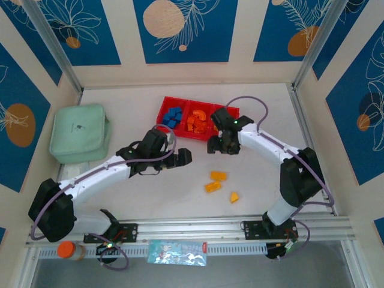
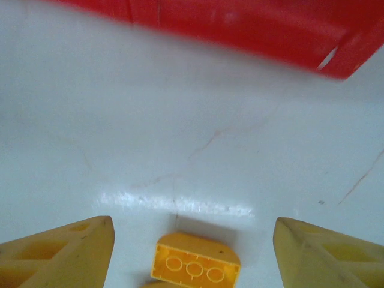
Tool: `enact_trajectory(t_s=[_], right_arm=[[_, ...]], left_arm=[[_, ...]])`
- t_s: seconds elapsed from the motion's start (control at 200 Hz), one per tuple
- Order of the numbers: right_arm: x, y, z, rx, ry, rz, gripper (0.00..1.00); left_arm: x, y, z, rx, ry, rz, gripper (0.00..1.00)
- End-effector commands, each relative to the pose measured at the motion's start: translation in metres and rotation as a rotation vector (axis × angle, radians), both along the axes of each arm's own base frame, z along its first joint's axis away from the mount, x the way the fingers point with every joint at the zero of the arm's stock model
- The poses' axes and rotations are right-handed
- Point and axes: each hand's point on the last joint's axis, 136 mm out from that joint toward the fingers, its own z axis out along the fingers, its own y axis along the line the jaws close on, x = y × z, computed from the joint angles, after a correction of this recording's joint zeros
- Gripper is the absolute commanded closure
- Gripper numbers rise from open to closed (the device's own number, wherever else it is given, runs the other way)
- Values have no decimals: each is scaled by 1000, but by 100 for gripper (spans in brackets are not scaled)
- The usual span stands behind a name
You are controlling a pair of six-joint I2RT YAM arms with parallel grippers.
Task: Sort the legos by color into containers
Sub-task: Pick up the lego from the bottom-center of the table.
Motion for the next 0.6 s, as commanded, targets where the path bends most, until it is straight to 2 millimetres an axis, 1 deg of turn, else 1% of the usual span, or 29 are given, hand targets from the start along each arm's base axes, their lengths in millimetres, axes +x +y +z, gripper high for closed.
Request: enact_trajectory(t_s=[0.0,0.205,0.305,0.445,0.595], right_arm=[[-14,12,-8,44,28,55,26],[-19,17,-39,-4,70,99,22],[-25,25,-50,34,99,127,19],[-40,29,-62,55,148,135,18],[-56,30,-69,42,179,146,18]], left_arm=[[-4,-2,5,-22,-24,22,1],[-5,1,-2,-11,-15,42,1],[-6,2,-3,-8,-15,46,1],[-6,4,-3,4,-19,48,1],[-5,3,-4,2,-19,46,1]])
